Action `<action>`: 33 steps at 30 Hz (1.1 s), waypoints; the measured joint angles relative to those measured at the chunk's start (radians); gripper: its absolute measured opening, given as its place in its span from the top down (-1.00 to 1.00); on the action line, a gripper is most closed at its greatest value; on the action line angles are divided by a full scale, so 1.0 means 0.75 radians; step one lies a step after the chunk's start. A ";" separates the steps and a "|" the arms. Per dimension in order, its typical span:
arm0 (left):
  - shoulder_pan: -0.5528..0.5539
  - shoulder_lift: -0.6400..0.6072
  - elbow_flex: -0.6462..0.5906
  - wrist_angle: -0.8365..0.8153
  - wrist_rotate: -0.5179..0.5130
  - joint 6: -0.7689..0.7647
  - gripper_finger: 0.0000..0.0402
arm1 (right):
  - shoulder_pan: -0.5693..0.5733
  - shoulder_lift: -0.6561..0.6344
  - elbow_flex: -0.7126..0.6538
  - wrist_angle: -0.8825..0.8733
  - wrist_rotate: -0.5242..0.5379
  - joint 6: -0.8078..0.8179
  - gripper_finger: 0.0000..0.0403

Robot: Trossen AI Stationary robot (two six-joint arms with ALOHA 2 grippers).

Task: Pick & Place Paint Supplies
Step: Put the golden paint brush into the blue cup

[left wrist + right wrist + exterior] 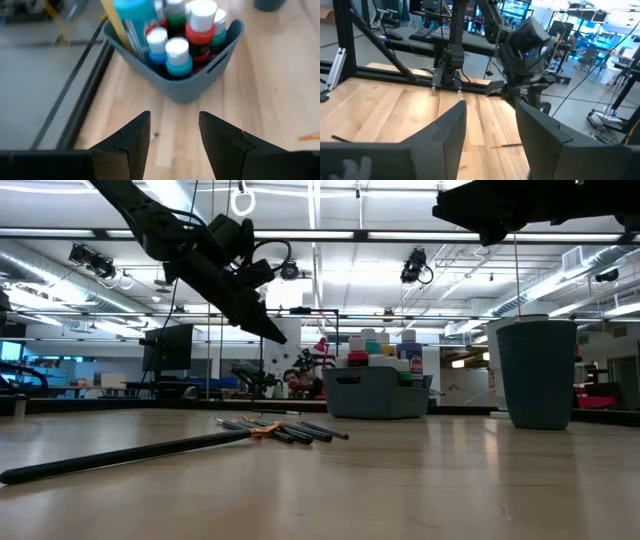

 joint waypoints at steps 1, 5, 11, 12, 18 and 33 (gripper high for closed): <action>0.036 0.000 0.009 -0.004 0.048 0.043 0.11 | -0.005 0.000 0.000 0.000 0.001 0.000 0.13; 0.170 0.000 0.035 -0.011 0.136 0.073 0.11 | -0.025 0.000 0.000 0.000 0.000 0.000 0.13; 0.258 0.047 0.036 -0.049 0.219 0.033 0.11 | -0.065 0.000 0.000 0.000 0.000 -0.001 0.13; 0.262 0.075 0.035 -0.054 0.228 0.033 0.11 | -0.073 0.000 0.000 0.000 0.000 -0.001 0.13; 0.244 0.311 0.033 -0.016 0.193 0.203 0.11 | -0.105 0.000 0.000 -0.001 -0.001 -0.001 0.13; 0.206 0.434 0.057 -0.126 0.152 0.327 0.14 | -0.112 0.000 0.000 -0.002 -0.005 0.007 0.13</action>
